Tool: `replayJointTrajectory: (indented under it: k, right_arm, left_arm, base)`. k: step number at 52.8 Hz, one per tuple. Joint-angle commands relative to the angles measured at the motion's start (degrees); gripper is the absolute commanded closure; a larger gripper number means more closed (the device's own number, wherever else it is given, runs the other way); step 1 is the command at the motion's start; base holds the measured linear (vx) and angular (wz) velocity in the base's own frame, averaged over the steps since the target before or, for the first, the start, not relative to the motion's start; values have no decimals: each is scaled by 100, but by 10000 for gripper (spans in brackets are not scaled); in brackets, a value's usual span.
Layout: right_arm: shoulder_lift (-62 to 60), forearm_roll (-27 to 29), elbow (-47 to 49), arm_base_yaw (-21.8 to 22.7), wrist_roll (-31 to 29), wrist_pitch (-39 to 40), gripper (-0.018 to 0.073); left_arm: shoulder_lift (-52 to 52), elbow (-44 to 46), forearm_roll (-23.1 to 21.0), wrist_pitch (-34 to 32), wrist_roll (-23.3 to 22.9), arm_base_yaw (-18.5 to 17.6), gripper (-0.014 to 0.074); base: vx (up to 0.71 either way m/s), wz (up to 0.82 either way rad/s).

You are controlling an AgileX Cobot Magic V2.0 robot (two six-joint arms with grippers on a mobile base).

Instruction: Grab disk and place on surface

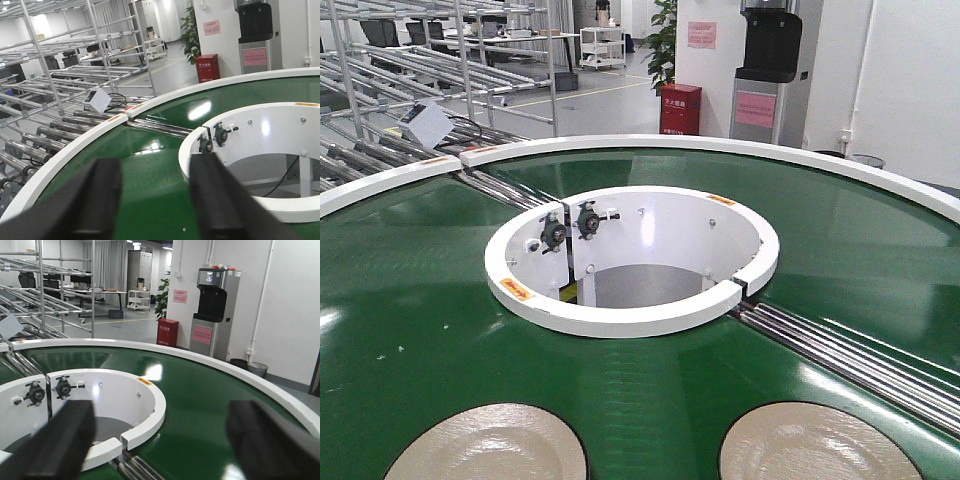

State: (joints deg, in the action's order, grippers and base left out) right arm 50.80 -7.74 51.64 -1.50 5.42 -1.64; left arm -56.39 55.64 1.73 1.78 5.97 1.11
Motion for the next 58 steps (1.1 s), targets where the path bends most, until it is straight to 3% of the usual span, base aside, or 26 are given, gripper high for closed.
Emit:
replayJointTrajectory:
  k: [1,7,14,21,25,28,32,40,44,50,58]
  right_arm:
    - [-48,81,200,9,-84,428,-169]
    - [-48,81,200,9,-84,428,-162]
    - [-48,85,200,9,-78,420,-134]
    - [-48,85,200,9,-78,382,-78]
    - [-48,85,200,9,-78,381,-39]
    - [-48,85,200,9,-78,386,-11]
    - [-48,85,200,9,-78,386,18]
    - [-48,85,200,9,-78,374,48]
    - [-48,85,200,9,-83,343,48]
    - [-48,85,200,9,-83,240,48]
    - [-48,63,200,9,-83,98,48]
  left_arm:
    - [9,201,16,-498,-22,-16,-17]
    - [-51,201,6,-480,-28,-16,-76]
    - [-63,201,-445,-333,-303,-16,-66]
    - [-216,207,-871,721,-369,-16,-27]
    - [-452,207,-1324,1313,-280,-23,8]
    - [-714,207,-1731,1726,96,-105,33]
    - [-1153,207,-2697,2229,1053,-195,57]
    - [-2095,207,-5582,3356,3651,-228,73]
    - [-2427,207,-6258,3703,4380,-150,73]
    - [-2744,207,-6240,3749,4435,228,73]
    - [-3106,207,-5342,4069,4364,1064,73]
  base:
    - [0,0]
    - [0,0]
    - [0,0]
    - [0,0]
    - [0,0]
    - [0,0]
    - [0,0]
    - [0,0]
    - [0,0]
    - [0,0]
    - [0,0]
